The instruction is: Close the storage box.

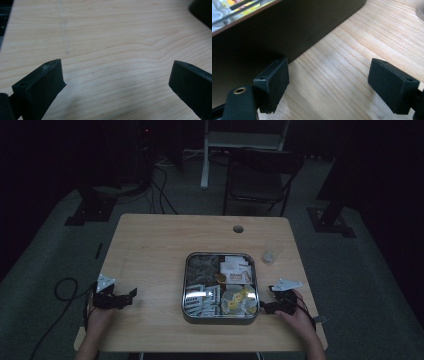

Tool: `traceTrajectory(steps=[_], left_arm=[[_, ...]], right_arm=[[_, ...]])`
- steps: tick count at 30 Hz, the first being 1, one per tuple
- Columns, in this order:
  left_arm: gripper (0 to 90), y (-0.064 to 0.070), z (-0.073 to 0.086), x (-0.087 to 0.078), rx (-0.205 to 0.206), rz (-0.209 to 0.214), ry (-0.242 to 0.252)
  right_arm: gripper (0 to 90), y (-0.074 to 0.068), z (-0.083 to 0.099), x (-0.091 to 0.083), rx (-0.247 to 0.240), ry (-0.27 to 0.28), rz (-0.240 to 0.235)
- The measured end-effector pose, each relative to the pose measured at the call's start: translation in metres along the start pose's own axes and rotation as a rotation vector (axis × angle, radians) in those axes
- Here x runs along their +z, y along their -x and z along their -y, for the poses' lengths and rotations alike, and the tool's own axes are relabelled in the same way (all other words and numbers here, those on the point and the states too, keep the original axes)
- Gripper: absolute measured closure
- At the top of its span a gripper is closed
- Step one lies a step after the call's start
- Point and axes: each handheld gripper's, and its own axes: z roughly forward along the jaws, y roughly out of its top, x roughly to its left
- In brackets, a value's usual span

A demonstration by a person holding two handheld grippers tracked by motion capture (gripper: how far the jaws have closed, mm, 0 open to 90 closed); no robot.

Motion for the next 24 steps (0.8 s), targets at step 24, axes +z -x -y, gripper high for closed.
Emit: traceTrajectory(steps=[24], left_arm=[[0.4,-0.0039,0.0075,0.0042,-0.030,-0.094,-0.137]], right_arm=[[16.8,0.0000,0.0000,0.0000,-0.001,0.000,0.000]])
